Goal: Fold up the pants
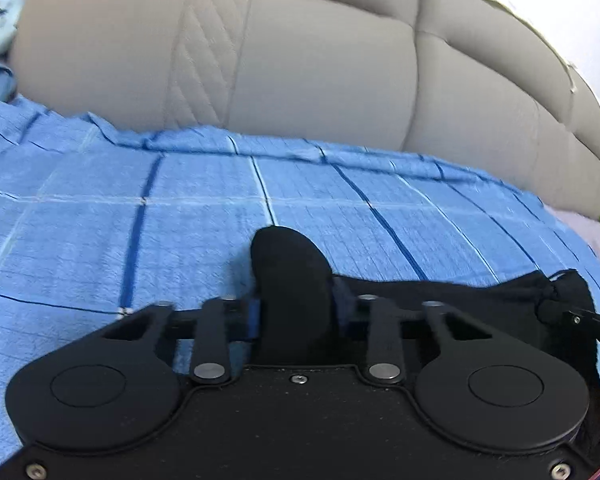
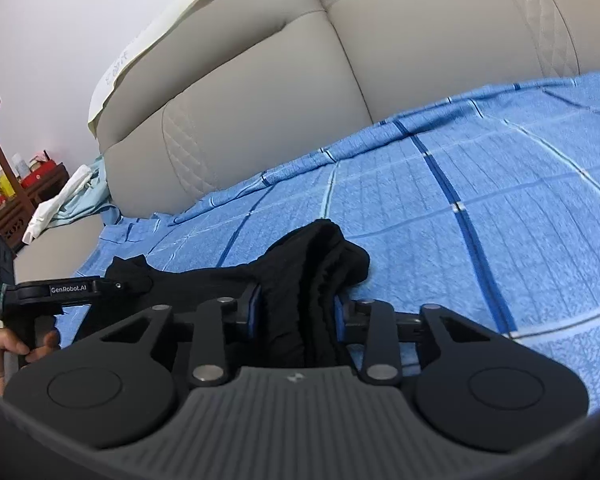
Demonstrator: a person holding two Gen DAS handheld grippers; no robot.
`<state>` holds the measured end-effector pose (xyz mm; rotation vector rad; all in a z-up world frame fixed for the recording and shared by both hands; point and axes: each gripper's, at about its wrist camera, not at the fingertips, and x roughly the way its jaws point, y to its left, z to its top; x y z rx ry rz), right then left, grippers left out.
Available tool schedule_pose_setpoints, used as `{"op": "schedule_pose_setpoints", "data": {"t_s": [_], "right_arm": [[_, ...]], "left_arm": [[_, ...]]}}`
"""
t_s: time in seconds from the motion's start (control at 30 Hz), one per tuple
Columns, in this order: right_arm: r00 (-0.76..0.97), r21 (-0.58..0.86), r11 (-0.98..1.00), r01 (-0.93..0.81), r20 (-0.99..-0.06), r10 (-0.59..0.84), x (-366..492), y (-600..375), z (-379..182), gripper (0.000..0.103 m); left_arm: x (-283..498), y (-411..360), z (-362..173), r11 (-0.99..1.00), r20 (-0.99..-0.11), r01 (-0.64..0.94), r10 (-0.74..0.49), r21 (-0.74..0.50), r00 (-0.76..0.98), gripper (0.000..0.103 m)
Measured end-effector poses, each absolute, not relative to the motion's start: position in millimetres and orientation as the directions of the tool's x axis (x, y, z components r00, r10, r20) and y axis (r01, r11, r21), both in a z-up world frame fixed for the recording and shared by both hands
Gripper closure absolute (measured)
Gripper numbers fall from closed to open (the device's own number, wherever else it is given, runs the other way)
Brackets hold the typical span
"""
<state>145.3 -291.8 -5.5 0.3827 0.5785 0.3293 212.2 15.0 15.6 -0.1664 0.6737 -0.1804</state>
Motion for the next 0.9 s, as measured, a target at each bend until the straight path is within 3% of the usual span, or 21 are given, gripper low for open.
{"op": "schedule_pose_setpoints", "data": {"t_s": [0.13, 0.5, 0.73, 0.9], "right_arm": [[0.801, 0.347, 0.907, -0.239, -0.457, 0.386, 160.4, -266.8, 13.0, 0.069], [0.815, 0.206, 0.946, -0.249, -0.484, 0.319, 276.7, -199.8, 38.0, 0.071], [0.802, 0.144, 0.964, -0.222, -0.536, 0.265, 306.7, -186.4, 20.3, 0.069], [0.799, 0.123, 0.97, -0.21, -0.55, 0.242, 310.3, -187.8, 8.1, 0.061]], "left_arm": [[219.2, 16.9, 27.5, 0.989, -0.58, 0.063, -0.13, -0.135, 0.804, 0.084], [317.0, 45.1, 52.1, 0.997, -0.539, -0.075, 0.059, -0.008, 0.84, 0.084], [341.6, 42.4, 20.1, 0.993, -0.561, -0.093, 0.114, 0.067, 0.82, 0.078], [342.0, 45.5, 9.8, 0.994, -0.583, -0.102, 0.108, 0.044, 0.805, 0.072]]}}
